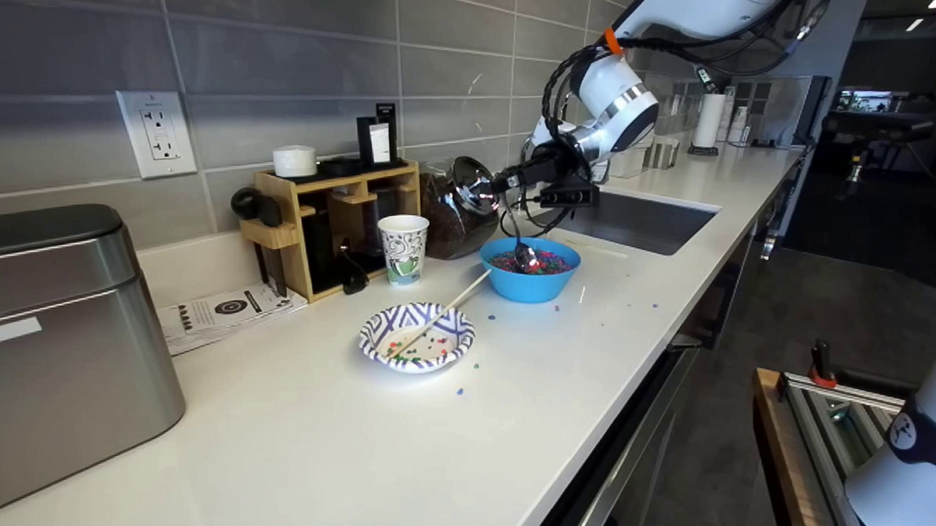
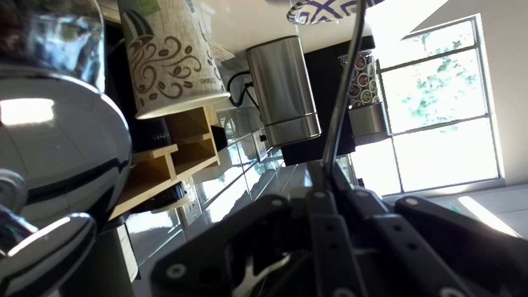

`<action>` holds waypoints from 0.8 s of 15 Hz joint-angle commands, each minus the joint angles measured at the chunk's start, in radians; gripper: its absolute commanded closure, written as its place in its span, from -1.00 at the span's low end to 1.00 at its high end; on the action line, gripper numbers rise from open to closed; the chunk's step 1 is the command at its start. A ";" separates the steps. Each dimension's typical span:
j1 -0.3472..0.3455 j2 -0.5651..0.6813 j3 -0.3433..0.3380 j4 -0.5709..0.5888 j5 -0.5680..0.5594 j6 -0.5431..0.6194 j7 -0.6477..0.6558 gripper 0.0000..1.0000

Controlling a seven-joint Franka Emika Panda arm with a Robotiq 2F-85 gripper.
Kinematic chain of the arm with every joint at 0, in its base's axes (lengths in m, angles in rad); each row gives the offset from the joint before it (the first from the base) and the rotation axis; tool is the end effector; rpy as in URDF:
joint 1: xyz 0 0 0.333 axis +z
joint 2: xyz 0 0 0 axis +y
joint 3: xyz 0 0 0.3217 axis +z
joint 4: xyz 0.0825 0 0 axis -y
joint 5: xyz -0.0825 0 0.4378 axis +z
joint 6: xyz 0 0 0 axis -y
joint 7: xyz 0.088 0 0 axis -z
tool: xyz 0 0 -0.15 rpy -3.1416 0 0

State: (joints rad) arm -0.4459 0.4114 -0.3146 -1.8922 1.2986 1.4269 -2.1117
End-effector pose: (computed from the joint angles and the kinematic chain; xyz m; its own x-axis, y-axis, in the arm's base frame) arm 0.5492 -0.2954 0.2793 0.3124 0.0929 0.9454 0.8538 -0.4637 -0.2366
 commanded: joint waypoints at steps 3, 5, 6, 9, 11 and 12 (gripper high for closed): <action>-0.014 -0.064 -0.016 -0.048 -0.008 -0.052 -0.098 1.00; -0.015 -0.080 -0.020 -0.060 -0.002 -0.047 -0.132 1.00; -0.015 -0.087 -0.023 -0.067 -0.001 -0.042 -0.146 1.00; -0.014 -0.104 -0.029 -0.085 0.015 -0.023 -0.211 1.00; -0.010 -0.110 -0.032 -0.097 0.023 -0.011 -0.263 1.00; -0.010 -0.110 -0.033 -0.103 0.030 -0.009 -0.288 1.00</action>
State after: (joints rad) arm -0.4588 0.3285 -0.3417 -1.9475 1.3015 1.4024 -2.3195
